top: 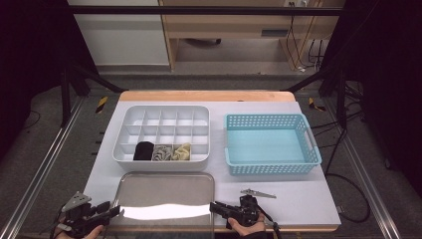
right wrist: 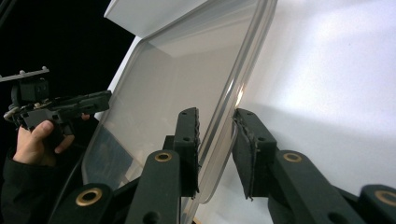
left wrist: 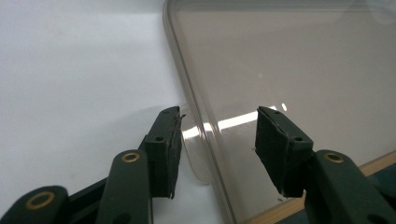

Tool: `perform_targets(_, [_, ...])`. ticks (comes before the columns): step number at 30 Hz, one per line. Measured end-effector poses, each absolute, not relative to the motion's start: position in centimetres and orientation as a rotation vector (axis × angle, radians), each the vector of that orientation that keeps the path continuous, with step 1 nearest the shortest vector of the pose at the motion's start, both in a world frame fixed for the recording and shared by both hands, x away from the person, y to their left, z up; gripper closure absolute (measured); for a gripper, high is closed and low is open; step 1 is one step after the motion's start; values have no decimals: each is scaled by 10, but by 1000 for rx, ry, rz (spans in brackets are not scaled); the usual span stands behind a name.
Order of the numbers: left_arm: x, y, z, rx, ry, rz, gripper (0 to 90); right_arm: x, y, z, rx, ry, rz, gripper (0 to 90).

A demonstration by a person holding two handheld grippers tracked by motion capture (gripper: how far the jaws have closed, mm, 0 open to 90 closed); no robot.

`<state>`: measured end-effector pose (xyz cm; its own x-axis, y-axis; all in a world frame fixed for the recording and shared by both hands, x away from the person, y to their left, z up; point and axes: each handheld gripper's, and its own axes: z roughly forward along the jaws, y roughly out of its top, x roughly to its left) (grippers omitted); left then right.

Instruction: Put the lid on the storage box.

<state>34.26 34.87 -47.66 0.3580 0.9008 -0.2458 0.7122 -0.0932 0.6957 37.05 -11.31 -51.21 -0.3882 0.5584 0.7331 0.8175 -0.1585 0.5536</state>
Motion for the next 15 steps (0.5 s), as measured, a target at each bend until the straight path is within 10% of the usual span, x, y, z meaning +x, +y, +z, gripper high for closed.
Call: perform_targets(15, [345,356,-478,1801,1405,226,515,371,-113,-506,-1557,-1925,-1564,760])
